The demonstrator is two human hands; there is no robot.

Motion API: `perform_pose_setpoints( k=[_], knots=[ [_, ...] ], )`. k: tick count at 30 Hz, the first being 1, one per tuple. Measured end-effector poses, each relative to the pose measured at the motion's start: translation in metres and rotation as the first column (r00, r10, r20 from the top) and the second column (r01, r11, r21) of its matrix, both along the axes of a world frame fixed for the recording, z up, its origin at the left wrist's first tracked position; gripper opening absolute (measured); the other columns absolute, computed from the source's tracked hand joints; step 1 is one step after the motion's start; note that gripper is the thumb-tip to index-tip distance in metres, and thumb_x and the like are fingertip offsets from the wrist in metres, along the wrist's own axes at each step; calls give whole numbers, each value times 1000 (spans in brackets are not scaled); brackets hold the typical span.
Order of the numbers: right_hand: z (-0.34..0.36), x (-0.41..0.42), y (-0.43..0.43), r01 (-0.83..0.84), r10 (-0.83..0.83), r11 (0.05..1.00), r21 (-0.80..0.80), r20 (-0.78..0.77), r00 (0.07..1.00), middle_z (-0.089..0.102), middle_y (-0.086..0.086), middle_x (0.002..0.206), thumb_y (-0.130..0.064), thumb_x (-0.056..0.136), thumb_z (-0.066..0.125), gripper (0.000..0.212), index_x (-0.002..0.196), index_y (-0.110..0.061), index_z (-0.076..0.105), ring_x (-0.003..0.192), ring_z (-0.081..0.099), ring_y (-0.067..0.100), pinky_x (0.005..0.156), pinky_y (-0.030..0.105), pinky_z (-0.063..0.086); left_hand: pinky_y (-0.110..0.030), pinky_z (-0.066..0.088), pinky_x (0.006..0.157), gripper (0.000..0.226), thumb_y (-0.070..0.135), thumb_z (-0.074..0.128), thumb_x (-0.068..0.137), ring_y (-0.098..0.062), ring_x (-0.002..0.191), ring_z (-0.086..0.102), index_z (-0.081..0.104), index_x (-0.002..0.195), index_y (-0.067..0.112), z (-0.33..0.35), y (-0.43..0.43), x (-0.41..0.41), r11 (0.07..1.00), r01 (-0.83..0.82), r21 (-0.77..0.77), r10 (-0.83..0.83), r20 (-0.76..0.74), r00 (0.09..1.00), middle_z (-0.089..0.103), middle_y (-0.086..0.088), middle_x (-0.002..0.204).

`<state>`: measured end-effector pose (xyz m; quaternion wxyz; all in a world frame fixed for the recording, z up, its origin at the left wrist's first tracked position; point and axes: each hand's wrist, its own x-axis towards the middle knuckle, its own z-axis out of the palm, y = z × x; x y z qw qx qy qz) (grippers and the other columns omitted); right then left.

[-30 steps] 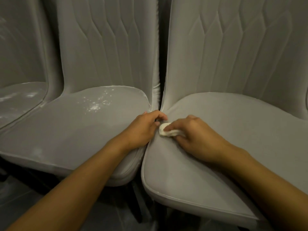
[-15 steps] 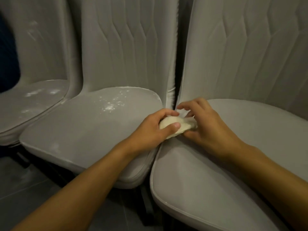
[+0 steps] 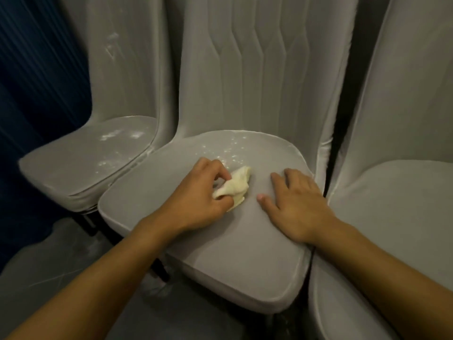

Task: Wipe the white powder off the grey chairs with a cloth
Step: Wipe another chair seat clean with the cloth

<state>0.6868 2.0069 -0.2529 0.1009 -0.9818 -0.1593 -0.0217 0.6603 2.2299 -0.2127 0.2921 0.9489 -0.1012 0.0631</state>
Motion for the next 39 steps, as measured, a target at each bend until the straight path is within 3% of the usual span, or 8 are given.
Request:
perform_pose_setpoints(
  k=[4, 10, 13, 16, 21, 26, 32, 39],
  knots=[
    [-2, -3, -1, 15, -15, 1000, -8, 30, 999, 23, 13, 158, -70, 85, -2, 90, 156, -21, 23, 146, 21, 29, 121, 38, 11, -35, 47, 84, 32, 60, 63, 85, -8, 100, 50, 44, 99, 39, 7, -2, 23, 976, 203, 82, -186, -174, 967, 47, 14, 108],
    [5, -11, 4, 71, -71, 997, 7, -25, 997, 25, 13, 161, -67, 95, 13, 79, 157, -19, 27, 149, 21, 27, 124, 39, 12, -31, 40, 96, 44, 62, 55, 88, -16, 109, 39, 38, 118, 33, -10, -7, 37, 896, 381, 227, -378, -60, 924, 38, 6, 120],
    [8, -12, 6, 78, -78, 997, -15, -47, 996, 24, 12, 161, -66, 97, 16, 77, 157, -19, 27, 149, 20, 25, 124, 39, 13, -29, 35, 100, 58, 73, 36, 88, -14, 113, 35, 38, 127, 31, -22, -3, 32, 874, 407, 266, -419, -10, 908, 35, 5, 126],
    [10, -12, 7, 95, -97, 995, -34, -57, 994, 20, 9, 163, -68, 96, 14, 77, 158, -22, 23, 151, 17, 22, 125, 39, 11, -34, 36, 104, 51, 65, 22, 96, -14, 117, 35, 39, 131, 32, -26, -1, 26, 888, 390, 245, -405, 13, 914, 34, 4, 136],
    [9, -15, 9, 102, -104, 994, -32, -55, 993, 18, 7, 165, -67, 97, 12, 76, 159, -24, 19, 152, 13, 21, 123, 31, -1, -36, 37, 107, 48, 57, 26, 99, -14, 122, 35, 37, 140, 36, -26, 1, 20, 899, 383, 214, -398, 28, 917, 33, 4, 141],
    [2, -13, 6, 71, -71, 997, -2, -16, 997, 20, 8, 164, -66, 98, 12, 76, 159, -22, 21, 152, 15, 21, 125, 35, 4, -35, 35, 114, 62, 63, 28, 96, -12, 132, 32, 37, 152, 39, -28, 1, 20, 913, 373, 163, -376, -10, 926, 31, 8, 141],
    [0, -12, 4, 62, -62, 998, 14, -10, 998, 20, 10, 164, -65, 98, 12, 76, 159, -21, 22, 152, 15, 23, 125, 37, 3, -34, 43, 106, 55, 57, 39, 97, -11, 120, 41, 52, 146, 35, -18, -4, 23, 915, 383, 125, -379, -53, 924, 38, 9, 127],
    [-4, -9, 4, 84, -84, 996, 30, -2, 996, 18, 6, 165, -70, 95, 9, 79, 159, -25, 20, 152, 13, 20, 124, 35, 4, -30, 44, 97, 44, 48, 33, 103, -10, 109, 41, 54, 141, 39, -15, 1, 40, 868, 462, 183, -467, -17, 884, 39, 9, 121]
  ],
)
